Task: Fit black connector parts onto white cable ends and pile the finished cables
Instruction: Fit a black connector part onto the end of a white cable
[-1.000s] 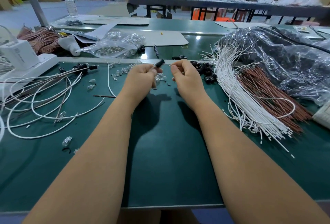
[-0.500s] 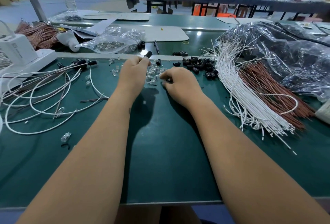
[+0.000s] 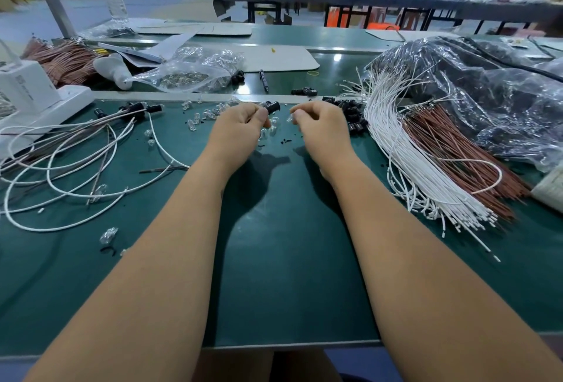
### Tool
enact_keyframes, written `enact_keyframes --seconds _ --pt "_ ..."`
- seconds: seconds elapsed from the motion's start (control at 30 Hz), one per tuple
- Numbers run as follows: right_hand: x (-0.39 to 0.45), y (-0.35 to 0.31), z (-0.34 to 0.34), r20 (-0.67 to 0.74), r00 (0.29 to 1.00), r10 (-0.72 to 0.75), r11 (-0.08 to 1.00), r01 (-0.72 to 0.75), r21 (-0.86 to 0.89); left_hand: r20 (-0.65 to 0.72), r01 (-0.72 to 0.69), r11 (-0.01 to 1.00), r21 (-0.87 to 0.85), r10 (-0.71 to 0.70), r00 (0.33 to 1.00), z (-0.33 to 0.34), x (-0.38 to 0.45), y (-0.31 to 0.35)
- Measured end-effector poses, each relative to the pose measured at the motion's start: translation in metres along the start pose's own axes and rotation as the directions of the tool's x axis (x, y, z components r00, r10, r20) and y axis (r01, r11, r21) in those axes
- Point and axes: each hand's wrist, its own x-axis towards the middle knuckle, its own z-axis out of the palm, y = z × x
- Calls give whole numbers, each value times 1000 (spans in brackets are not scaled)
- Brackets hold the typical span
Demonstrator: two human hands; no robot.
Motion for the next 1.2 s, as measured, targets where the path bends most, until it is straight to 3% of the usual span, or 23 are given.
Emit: enact_keyframes --seconds 0.1,0.27,0.87,1.2 --pt "3 1 -6 -9 994 112 966 -107 238 52 -32 999 3 32 998 0 -2 1" --pt "2 0 -8 14 989 144 922 -139 361 101 -47 999 -22 49 994 -1 -4 3" --pt "0 -1 -6 11 993 118 932 -115 345 147 -82 997 -6 82 986 0 -2 0" --pt "-2 -1 -5 38 994 102 967 -108 233 138 -104 995 -2 104 985 2 -5 -1"
